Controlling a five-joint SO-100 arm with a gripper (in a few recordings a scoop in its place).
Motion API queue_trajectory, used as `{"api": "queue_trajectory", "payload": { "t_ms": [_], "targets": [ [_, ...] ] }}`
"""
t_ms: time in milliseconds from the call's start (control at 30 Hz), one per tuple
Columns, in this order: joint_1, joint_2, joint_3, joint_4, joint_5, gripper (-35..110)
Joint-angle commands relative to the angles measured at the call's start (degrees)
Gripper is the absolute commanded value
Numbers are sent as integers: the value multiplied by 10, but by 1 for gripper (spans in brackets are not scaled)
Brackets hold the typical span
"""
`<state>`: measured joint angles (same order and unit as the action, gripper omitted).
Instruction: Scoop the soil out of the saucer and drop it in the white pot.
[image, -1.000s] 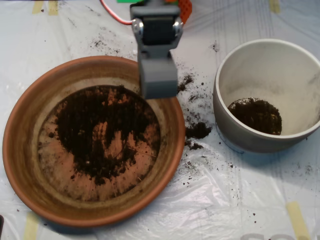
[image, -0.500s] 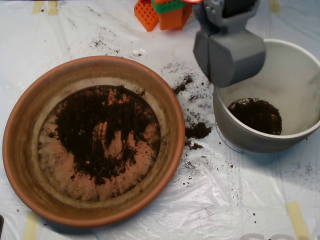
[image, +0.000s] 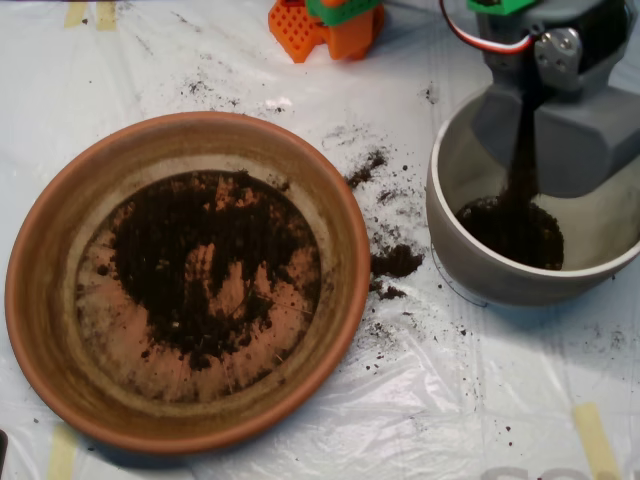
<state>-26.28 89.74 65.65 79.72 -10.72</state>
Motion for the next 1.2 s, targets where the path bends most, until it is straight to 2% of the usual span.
{"api": "queue_trajectory", "payload": {
  "t_ms": [0, 367, 733, 867, 1167],
  "targets": [
    [-14, 40, 15, -6, -24, 25],
    [-11, 89, 95, -29, -22, 30],
    [9, 78, -19, 11, 22, 34],
    [40, 69, -69, 28, 47, 32],
    [154, 119, -40, 14, 69, 40]
  ]
}}
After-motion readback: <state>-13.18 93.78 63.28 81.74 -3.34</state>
